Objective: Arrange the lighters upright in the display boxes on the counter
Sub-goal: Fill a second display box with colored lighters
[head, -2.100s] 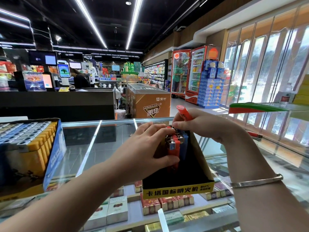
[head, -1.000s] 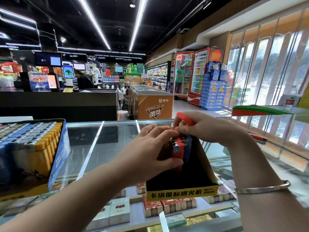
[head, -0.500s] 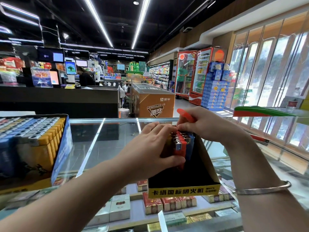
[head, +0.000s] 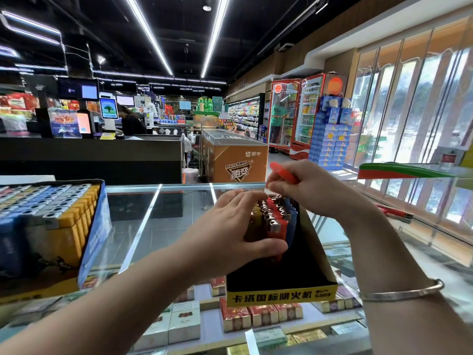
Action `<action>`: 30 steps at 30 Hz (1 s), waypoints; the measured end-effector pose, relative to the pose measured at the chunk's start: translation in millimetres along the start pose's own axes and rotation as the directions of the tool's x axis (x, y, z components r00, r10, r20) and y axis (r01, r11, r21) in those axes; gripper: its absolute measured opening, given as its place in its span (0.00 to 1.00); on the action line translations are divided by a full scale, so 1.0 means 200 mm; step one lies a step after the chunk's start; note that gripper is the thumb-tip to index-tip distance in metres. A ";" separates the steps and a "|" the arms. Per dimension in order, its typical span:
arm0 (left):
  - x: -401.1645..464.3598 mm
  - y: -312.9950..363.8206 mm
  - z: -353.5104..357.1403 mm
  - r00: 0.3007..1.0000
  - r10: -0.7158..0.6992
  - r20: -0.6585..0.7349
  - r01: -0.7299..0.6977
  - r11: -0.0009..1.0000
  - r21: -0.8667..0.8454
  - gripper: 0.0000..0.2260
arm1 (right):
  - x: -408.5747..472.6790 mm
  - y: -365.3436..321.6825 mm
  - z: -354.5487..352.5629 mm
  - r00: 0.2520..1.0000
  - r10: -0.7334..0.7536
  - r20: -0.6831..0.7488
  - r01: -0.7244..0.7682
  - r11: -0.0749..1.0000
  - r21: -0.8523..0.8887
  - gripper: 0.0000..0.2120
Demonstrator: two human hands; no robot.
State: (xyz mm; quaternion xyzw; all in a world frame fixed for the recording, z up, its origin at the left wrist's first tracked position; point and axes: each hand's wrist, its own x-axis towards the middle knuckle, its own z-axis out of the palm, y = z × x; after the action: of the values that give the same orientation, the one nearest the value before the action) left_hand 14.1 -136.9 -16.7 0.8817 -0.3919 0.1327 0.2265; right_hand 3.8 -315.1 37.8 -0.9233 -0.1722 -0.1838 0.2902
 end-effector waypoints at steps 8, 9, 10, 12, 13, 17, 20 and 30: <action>0.01 0.06 -0.10 0.815 0.158 -0.557 -0.159 0.986 0.047 0.24 | 0.01 -0.07 0.05 0.998 -0.070 -0.004 0.070 0.997 -0.013 0.17; 0.01 0.06 -0.11 0.775 0.202 -0.599 -0.164 0.979 0.118 0.19 | 0.01 -0.08 0.06 0.995 -0.099 0.007 0.099 0.995 -0.029 0.17; 0.01 0.07 -0.13 0.748 0.240 -0.619 -0.166 0.970 0.175 0.13 | 0.01 -0.09 0.06 0.993 -0.120 0.011 0.120 0.993 -0.009 0.17; 0.01 0.06 -0.14 0.738 0.262 -0.622 -0.177 0.964 0.196 0.07 | 0.00 -0.10 0.04 0.991 -0.137 0.013 0.134 0.985 0.108 0.17; 0.00 0.06 -0.15 0.749 0.251 -0.613 -0.181 0.968 0.176 0.08 | 0.00 -0.11 0.03 0.991 -0.132 0.013 0.128 0.977 0.171 0.16; 0.00 0.03 -0.19 0.791 0.278 -0.545 -0.184 0.958 0.222 0.11 | -0.01 -0.10 -0.01 0.993 -0.114 0.002 0.106 0.933 0.343 0.14; -0.01 0.04 -0.20 0.811 0.327 -0.486 -0.175 0.927 0.331 0.13 | -0.02 -0.09 -0.01 0.987 -0.163 -0.006 0.145 0.864 0.483 0.12; 0.00 0.07 -0.22 0.961 -0.090 -0.262 -0.128 0.694 -0.709 0.23 | 0.02 0.05 -0.03 0.989 0.131 -0.069 -0.107 0.953 0.284 0.04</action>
State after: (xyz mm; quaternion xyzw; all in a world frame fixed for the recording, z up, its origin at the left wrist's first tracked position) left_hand 0.6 -123.5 24.8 0.6907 -0.3862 0.0928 0.6043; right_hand 9.8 -325.7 38.4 -0.8728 -0.1275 -0.1799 0.4354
